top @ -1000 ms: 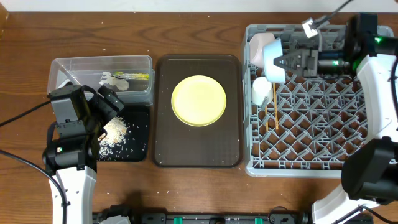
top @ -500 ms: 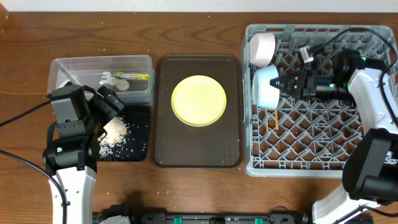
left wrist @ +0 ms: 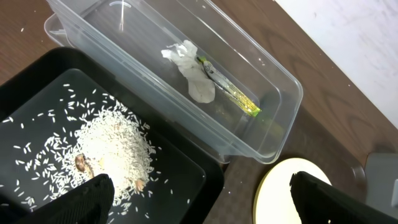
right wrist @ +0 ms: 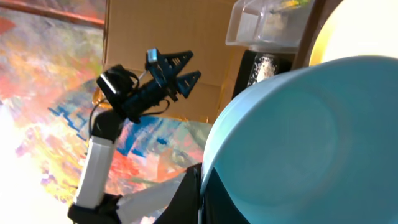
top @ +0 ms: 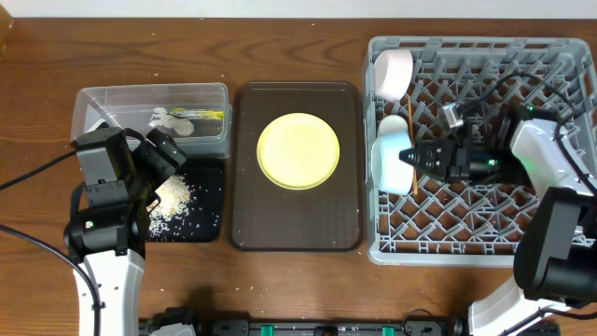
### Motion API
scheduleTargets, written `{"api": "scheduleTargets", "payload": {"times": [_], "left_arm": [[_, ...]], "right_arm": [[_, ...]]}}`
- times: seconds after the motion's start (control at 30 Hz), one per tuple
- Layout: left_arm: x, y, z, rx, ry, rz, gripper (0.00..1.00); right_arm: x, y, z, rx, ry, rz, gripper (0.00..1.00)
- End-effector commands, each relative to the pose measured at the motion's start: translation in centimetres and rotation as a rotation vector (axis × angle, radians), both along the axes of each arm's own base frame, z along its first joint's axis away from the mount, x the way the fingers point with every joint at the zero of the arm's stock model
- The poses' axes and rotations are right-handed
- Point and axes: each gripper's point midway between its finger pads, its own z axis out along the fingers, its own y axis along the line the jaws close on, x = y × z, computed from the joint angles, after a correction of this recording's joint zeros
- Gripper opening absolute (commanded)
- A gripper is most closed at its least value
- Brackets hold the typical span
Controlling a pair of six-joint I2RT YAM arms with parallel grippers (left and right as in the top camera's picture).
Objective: Sort waste into correct bins and load items into the dishwasher rack
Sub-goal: 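Carry the blue bowl with the right gripper into the dish rack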
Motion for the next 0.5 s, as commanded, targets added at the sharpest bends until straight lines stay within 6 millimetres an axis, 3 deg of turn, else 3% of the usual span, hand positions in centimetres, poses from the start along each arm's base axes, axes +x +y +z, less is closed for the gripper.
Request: {"api": "scheduleTargets", "payload": {"times": [0.0, 0.47], "left_arm": [[0.2, 0.3, 0.8, 0.008, -0.016, 0.007, 0.93], [0.2, 0.3, 0.8, 0.008, -0.016, 0.007, 0.93]], "right_arm": [[-0.1, -0.4, -0.4, 0.016, -0.07, -0.037, 0.01], [-1.4, -3.3, -3.6, -0.067, -0.034, -0.063, 0.01]]}}
